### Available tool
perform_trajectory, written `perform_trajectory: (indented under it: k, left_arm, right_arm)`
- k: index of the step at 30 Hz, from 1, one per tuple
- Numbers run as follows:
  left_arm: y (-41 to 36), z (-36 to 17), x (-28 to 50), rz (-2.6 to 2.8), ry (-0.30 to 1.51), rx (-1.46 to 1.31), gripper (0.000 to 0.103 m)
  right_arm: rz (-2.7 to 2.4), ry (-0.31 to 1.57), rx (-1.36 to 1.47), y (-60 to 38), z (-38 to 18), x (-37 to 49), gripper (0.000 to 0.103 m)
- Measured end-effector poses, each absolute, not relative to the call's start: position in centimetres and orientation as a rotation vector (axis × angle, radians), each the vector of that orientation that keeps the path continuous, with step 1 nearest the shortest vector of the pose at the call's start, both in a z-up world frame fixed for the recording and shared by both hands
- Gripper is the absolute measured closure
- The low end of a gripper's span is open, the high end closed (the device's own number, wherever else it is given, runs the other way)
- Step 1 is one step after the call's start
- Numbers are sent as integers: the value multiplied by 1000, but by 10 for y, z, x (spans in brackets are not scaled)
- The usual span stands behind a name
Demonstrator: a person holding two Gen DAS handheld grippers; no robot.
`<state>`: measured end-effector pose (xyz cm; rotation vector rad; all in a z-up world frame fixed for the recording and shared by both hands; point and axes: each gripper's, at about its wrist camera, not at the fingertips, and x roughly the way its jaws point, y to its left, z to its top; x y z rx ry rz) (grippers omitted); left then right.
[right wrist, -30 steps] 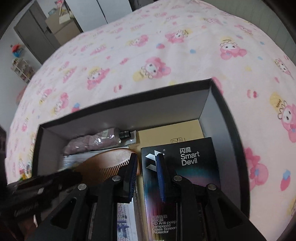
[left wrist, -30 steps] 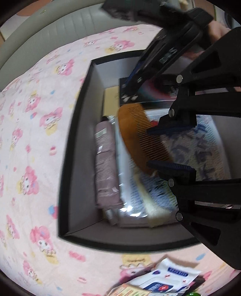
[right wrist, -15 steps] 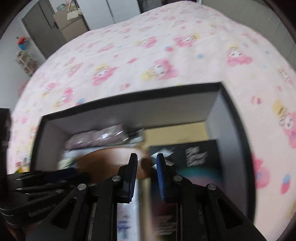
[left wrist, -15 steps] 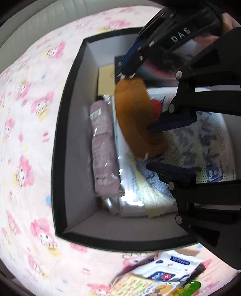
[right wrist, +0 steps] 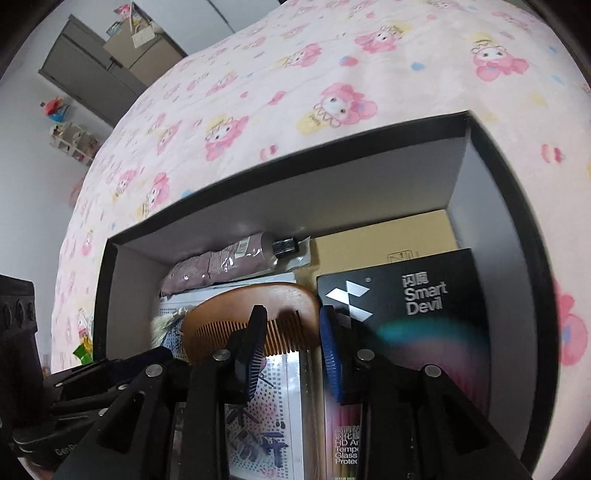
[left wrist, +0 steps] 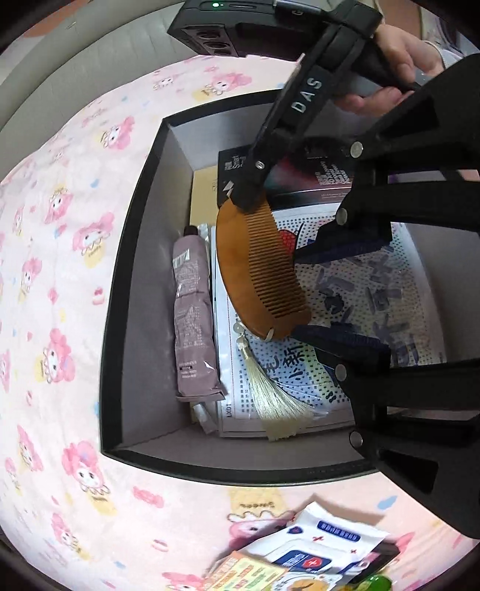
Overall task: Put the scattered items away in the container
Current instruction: 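Lower the comb into the shoebox beside the tassel and open the left gripper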
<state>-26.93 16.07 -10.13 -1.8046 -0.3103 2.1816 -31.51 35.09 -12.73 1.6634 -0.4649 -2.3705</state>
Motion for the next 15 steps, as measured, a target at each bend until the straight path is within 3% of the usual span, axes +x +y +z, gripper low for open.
perform_trajectory:
  k: [10,15]
  left_arm:
    - [181,-117,-274,2181,-185,-1853,68]
    - [166,-112,-281,2242,-296,-1851,68]
  right_arm:
    - [-2385,-408,1711,356,-135,-320,75]
    - [-2305,-405,1672,340,-137,-323,72]
